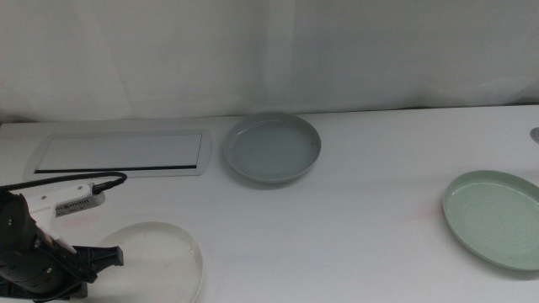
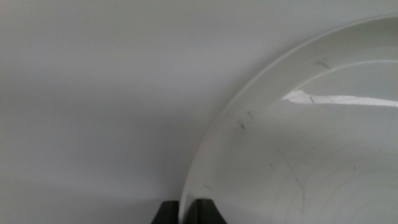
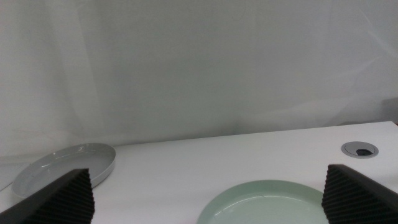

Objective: Stack the three bowls on top of each other.

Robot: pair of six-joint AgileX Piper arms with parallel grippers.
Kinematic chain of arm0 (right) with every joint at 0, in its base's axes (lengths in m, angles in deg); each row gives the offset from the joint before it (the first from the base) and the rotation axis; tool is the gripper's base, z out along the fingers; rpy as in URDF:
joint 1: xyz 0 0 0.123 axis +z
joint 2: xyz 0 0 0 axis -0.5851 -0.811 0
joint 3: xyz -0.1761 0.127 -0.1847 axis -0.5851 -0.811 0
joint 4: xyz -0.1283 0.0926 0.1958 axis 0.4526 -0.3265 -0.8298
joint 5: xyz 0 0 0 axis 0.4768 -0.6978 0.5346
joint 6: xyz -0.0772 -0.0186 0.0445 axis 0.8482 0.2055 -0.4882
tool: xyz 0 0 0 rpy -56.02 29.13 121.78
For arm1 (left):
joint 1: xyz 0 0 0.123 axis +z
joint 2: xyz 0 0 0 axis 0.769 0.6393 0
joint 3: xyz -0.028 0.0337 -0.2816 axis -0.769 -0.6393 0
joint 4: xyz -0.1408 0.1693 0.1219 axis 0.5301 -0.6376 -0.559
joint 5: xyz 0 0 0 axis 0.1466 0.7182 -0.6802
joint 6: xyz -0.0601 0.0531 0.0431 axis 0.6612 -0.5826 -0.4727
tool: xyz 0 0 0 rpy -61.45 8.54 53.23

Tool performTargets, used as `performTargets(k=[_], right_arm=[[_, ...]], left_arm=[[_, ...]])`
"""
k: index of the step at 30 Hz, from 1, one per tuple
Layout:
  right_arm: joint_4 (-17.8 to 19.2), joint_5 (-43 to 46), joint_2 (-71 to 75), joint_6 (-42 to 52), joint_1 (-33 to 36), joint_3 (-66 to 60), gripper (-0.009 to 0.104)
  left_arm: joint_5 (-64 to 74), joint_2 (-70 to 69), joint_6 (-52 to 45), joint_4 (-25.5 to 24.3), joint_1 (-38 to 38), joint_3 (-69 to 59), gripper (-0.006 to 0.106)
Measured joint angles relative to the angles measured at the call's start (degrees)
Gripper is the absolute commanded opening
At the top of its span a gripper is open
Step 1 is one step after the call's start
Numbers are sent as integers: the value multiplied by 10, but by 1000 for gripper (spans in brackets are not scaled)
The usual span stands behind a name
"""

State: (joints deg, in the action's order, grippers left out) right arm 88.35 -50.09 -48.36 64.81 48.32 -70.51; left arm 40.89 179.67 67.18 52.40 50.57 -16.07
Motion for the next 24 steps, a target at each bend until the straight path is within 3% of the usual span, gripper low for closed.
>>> performTargets(k=[4, 11, 14, 24], right_arm=[[0, 1, 0, 0, 0, 0, 103], [0, 2, 0, 0, 0, 0, 103], [0, 2, 0, 1, 0, 0, 103], [0, 2, 0, 1, 0, 0, 103]], left_arm=[[5, -3, -15, 11, 0, 6, -3], [66, -54, -81, 107, -3, 55, -3], [91, -80, -95, 121, -19, 87, -3], [81, -91, -43, 133, -200, 148, -3]])
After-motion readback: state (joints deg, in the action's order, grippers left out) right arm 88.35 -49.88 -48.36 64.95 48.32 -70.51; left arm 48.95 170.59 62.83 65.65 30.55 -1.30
